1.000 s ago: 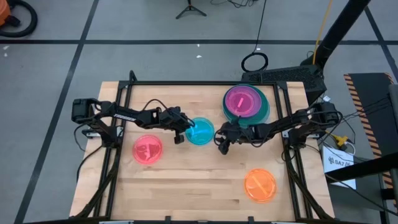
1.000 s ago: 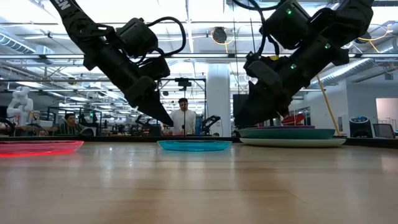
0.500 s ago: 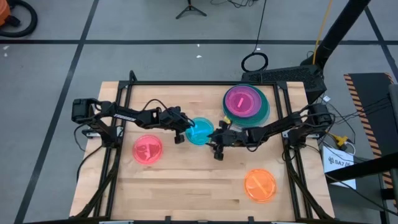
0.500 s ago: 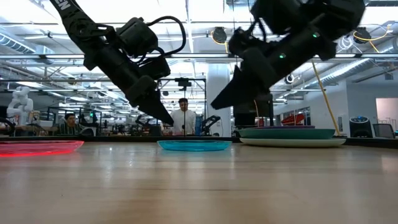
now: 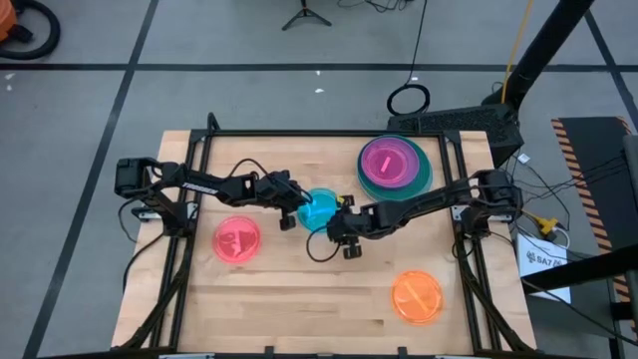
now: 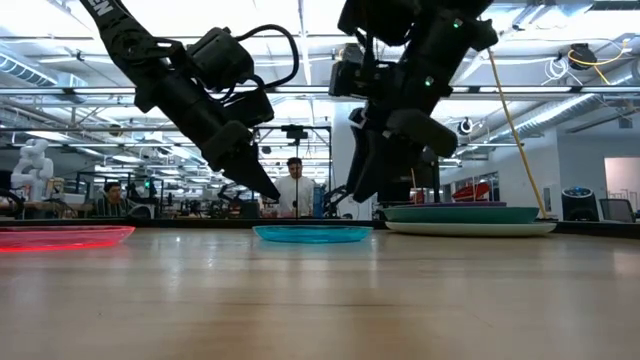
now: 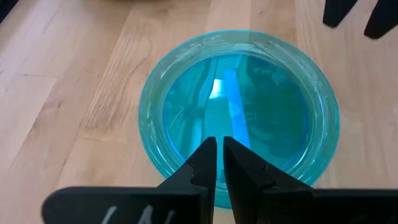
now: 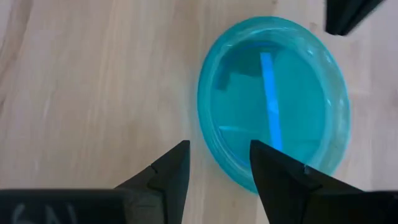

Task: Stack plastic plates
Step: Stack the blue plate on top of the pink plate

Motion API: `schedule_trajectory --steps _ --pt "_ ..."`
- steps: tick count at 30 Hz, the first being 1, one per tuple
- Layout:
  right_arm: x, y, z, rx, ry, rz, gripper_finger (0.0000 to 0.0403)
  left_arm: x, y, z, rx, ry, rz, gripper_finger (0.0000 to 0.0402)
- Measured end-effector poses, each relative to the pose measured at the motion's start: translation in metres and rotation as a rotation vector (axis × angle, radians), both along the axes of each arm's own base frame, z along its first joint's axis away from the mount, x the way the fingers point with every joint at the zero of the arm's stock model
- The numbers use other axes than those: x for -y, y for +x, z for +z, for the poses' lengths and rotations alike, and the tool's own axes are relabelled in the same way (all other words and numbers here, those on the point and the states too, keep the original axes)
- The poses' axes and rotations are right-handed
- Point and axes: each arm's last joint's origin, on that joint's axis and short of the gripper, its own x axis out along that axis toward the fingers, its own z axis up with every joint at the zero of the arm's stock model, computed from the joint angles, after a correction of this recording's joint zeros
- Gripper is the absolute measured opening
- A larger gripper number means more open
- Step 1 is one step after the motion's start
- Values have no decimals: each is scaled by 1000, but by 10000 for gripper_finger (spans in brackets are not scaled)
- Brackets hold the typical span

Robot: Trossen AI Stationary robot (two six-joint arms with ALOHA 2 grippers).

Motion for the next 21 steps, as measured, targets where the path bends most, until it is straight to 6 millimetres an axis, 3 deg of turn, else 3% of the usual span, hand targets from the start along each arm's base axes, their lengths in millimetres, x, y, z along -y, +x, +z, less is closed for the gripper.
schedule_trajectory --steps 21 --pt "13 8 -38 -120 -50 39 160 1 0 0 -1 -9 5 35"
